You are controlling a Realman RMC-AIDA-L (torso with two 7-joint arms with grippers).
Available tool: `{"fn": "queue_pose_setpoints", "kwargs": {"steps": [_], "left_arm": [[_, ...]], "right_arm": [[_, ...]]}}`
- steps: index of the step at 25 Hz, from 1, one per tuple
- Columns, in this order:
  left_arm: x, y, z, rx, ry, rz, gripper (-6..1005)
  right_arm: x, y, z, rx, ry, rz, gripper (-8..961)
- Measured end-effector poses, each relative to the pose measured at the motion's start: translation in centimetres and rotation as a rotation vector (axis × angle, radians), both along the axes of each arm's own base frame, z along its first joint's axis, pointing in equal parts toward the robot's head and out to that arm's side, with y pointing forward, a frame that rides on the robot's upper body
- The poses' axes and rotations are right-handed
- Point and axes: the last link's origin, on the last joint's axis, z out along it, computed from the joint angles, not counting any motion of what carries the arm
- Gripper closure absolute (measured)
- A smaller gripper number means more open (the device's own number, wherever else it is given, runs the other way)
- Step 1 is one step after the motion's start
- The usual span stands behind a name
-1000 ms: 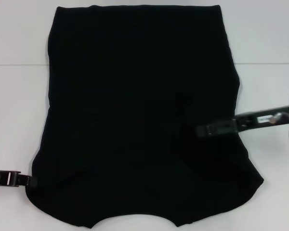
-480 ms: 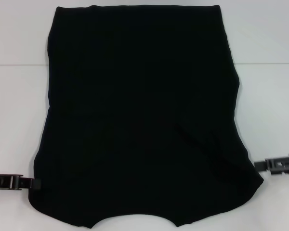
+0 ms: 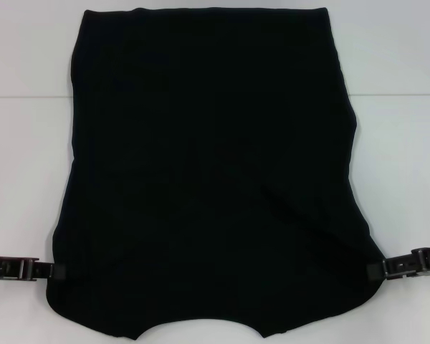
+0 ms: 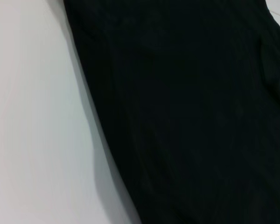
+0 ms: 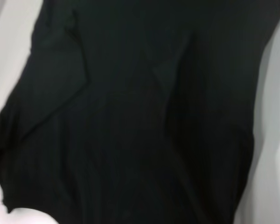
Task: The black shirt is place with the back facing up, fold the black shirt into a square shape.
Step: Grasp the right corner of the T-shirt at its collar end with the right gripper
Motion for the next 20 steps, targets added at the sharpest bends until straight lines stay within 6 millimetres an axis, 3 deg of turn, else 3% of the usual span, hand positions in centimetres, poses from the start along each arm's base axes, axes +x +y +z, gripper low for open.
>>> {"fn": "queue_pose_setpoints", "kwargs": {"steps": [11, 20], "left_arm": [[0.09, 0.23, 0.08, 0.005, 0.002, -0.001, 956], [0.02, 0.27, 0.05, 0.007, 0.002, 0.002, 956]], "right_arm": [[0.17, 0.36, 0.05, 0.024, -0.017, -0.010, 616], [0.44, 0.07, 0.10, 0.042, -0.003, 0.017, 814]]}}
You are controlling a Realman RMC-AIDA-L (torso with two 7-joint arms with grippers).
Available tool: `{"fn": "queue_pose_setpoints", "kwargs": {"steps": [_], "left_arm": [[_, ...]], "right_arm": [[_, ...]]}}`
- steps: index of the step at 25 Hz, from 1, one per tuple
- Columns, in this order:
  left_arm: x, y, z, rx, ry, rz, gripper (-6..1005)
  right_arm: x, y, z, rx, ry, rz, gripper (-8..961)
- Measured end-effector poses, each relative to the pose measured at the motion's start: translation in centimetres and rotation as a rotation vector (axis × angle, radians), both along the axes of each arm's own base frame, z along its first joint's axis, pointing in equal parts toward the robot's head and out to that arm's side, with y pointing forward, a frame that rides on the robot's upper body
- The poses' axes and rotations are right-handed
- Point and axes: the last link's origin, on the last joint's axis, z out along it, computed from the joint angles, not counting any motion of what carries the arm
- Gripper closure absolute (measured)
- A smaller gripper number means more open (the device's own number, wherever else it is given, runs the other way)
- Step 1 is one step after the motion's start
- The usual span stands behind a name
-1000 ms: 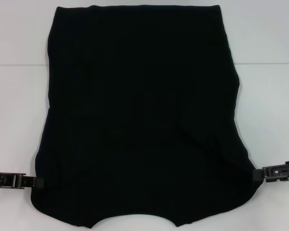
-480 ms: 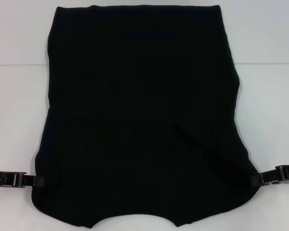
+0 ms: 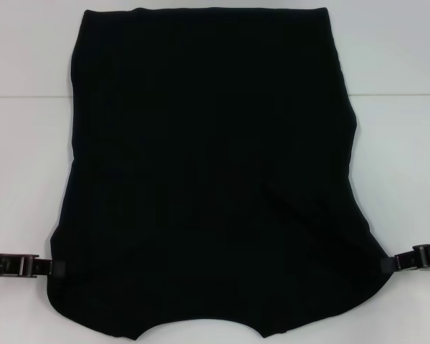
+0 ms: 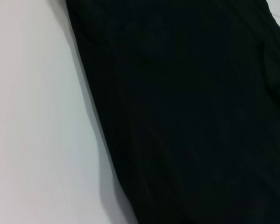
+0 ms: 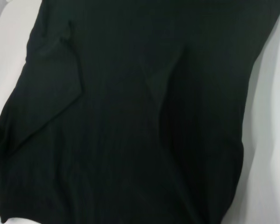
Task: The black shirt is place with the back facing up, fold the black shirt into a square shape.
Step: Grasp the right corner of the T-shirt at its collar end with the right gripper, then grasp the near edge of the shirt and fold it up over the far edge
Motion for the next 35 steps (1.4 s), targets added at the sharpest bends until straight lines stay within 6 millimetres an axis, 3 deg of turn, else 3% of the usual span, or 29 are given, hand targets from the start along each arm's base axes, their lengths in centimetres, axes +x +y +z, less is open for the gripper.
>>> {"fn": "queue_pose_setpoints", "kwargs": {"steps": [7, 14, 29, 33, 35], "left_arm": [[-0.4, -1.4, 0.7, 0.020, -0.067, 0.037, 956], [-1.0, -3.7, 1.4, 0.049, -0.162, 0.049, 956], [-1.5, -9.6, -0.1, -0.002, -0.305, 0.071, 957], [-1.3, -9.7, -0.3, -0.001, -0.322, 0.068, 957], [-0.8, -8.8, -0.3, 0.008, -0.336, 0.044, 957]], "right_arm": [[1.3, -2.1, 1.0, 0.039, 0.070, 0.023, 919], [3.0, -4.9, 2.2, 0.070, 0.118, 0.055, 918], [6.6, -11.9, 4.2, 0.089, 0.153, 0.062, 918], [6.9, -12.4, 4.7, 0.126, 0.162, 0.061, 919], [6.7, -11.9, 4.9, 0.153, 0.167, 0.070, 919]]}}
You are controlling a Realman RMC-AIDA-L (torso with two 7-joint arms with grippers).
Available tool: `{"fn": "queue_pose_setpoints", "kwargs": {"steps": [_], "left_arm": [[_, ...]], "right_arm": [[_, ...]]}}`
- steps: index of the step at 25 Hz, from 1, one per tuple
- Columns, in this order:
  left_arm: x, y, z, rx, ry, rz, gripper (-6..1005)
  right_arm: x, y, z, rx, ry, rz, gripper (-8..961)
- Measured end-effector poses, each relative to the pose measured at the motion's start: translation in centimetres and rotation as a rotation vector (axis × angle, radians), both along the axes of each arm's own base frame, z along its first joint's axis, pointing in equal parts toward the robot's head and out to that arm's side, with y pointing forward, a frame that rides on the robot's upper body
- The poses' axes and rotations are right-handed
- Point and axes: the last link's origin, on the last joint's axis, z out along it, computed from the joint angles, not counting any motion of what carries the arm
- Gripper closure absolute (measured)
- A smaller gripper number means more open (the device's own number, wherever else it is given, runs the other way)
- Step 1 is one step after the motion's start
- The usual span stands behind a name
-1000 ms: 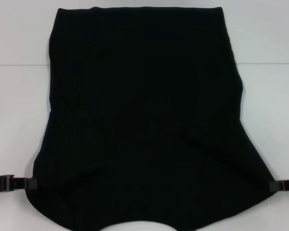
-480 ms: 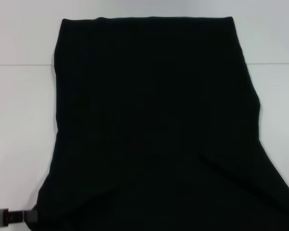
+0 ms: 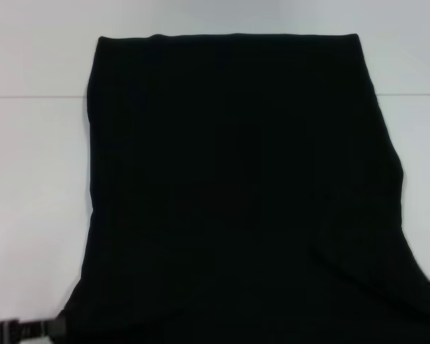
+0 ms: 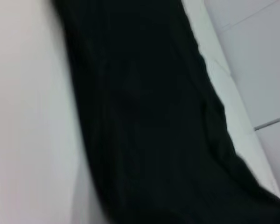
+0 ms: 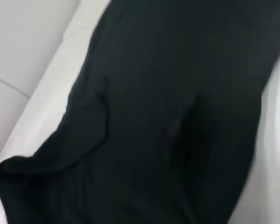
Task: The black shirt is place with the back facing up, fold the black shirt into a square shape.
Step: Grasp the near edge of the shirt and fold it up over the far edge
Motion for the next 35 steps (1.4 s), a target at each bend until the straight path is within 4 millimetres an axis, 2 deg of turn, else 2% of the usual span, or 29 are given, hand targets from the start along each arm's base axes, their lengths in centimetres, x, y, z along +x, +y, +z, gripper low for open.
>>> {"fn": "queue_pose_setpoints", "kwargs": {"steps": [3, 6, 11, 14, 21, 28, 32, 35], "left_arm": [[0.8, 2.1, 0.2, 0.024, -0.003, -0.037, 957], [1.9, 5.3, 0.8, 0.069, -0.002, -0.074, 957], [4.1, 11.4, 2.1, 0.177, 0.022, -0.106, 957], [5.2, 14.9, 2.5, 0.242, 0.069, -0.111, 957], [7.1, 21.5, 2.9, 0.427, 0.199, -0.064, 957], [8.5, 25.2, 3.4, 0.573, 0.279, -0.039, 957], [9.7, 26.7, 3.2, 0.622, 0.316, -0.054, 957], [10.2, 27.3, 2.8, 0.637, 0.341, -0.067, 957]], "right_arm": [[-0.8, 1.6, 0.1, 0.047, 0.014, 0.028, 919], [-2.0, 3.9, 0.1, 0.093, 0.026, 0.070, 919], [-4.0, 8.3, 0.3, 0.156, 0.001, 0.107, 919], [-5.4, 11.7, 0.5, 0.196, -0.035, 0.111, 919], [-8.3, 18.4, 0.2, 0.308, -0.127, 0.092, 918], [-11.5, 24.3, -0.7, 0.404, -0.241, 0.063, 918], [-13.2, 26.4, -0.8, 0.455, -0.281, 0.057, 919], [-13.7, 27.0, -1.2, 0.472, -0.298, 0.041, 919]]}}
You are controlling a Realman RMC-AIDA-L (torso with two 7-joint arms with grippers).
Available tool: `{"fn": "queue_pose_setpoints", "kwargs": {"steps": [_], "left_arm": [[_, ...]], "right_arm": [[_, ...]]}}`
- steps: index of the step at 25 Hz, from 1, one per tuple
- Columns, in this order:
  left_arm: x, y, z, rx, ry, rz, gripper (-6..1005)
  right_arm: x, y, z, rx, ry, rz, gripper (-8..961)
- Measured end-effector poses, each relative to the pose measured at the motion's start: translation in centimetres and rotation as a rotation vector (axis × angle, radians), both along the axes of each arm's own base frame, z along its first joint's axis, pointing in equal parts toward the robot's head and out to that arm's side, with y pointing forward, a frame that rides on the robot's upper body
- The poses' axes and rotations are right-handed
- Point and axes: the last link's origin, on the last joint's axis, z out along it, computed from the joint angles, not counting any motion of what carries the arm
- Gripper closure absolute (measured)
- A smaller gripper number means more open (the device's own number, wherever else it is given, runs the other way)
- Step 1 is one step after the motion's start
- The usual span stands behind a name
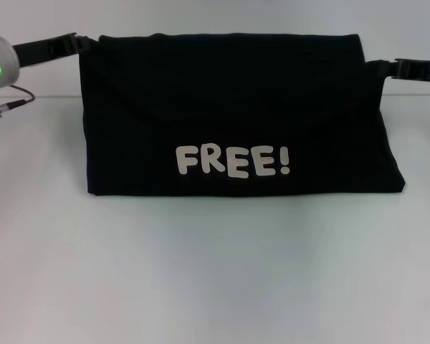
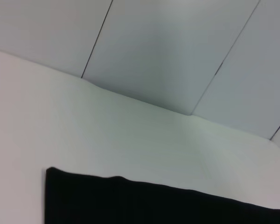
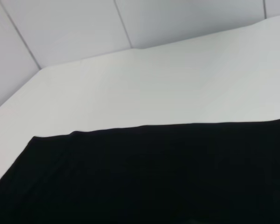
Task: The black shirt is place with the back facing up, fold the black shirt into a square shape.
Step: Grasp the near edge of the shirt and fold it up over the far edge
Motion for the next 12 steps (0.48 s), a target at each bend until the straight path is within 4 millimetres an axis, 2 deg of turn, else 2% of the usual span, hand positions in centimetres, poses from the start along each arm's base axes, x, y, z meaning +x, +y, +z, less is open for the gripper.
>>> {"fn": "queue_pose_setpoints", "kwargs": {"steps": [12], "left_arm": [[-0.5, -0.4, -4.4, 0.064, 0.077, 0.030, 957]], "right_arm": [[1.7, -1.0, -4.0, 0.046, -0.041, -0.089, 919]]}}
